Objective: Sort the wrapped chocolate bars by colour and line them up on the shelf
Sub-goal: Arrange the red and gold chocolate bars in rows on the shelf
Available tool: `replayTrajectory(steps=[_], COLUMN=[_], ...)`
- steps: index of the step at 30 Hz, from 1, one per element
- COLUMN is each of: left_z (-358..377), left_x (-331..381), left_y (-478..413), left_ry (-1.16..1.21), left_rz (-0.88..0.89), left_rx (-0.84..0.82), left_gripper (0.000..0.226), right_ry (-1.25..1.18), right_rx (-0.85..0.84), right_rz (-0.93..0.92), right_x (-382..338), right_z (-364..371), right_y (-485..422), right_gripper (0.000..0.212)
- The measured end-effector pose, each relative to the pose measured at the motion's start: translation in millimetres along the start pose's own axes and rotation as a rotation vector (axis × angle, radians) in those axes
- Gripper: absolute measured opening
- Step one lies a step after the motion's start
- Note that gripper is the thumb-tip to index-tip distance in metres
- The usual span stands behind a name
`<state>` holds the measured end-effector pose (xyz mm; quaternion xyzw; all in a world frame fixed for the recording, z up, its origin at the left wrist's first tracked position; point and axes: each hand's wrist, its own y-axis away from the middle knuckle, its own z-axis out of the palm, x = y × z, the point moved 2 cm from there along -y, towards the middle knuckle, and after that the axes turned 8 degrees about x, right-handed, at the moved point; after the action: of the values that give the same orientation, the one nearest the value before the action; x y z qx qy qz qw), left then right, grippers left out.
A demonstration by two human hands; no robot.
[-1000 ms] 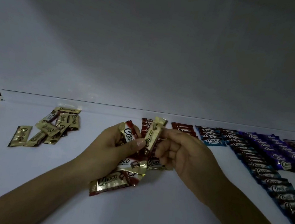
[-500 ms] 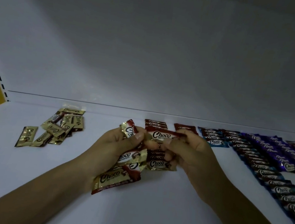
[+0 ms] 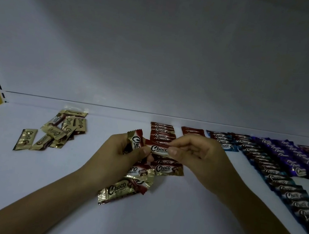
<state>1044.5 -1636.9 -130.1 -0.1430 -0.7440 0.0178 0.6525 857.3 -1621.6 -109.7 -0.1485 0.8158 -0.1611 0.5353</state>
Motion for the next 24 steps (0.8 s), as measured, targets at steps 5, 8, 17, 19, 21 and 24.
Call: replayTrajectory(steps=[5, 8, 17, 19, 21, 24], left_z=[1.9, 1.3, -8.8, -8.1, -6.8, -3.7], left_x=[-2.7, 0.1, -4.1, -4.3, -4.7, -5.5], left_y=[3.8, 4.4, -3.6, -3.3, -2.8, -2.7], left_ry=[-0.162, -0.135, 0.006, -0.004, -0.016, -0.031], left_rz=[0.054, 0.053, -0.025, -0.015, -0.002, 0.019], left_rx=[-0.042, -0.070, 0.165, 0.166, 0.154, 0.143], left_gripper=[0.024, 0.026, 0.013, 0.013, 0.013, 0.013], right_ry=[0.193, 0.203, 0.349, 0.410, 0.436, 0.461], right_rx=[-0.068, -0.066, -0.235, -0.232, -0.209, -0.182], right_rz=[-0.045, -0.060, 0.067, 0.063, 0.052, 0.055], right_x=[5.7, 7.5, 14.3, 15.5, 16.2, 15.9], right_z=[-9.2, -7.8, -7.6, -7.2, -6.3, -3.5], right_y=[0.3, 0.2, 1.8, 1.5, 1.1, 2.6], right_gripper=[0.021, 0.011, 0.021, 0.018, 0.016, 0.017])
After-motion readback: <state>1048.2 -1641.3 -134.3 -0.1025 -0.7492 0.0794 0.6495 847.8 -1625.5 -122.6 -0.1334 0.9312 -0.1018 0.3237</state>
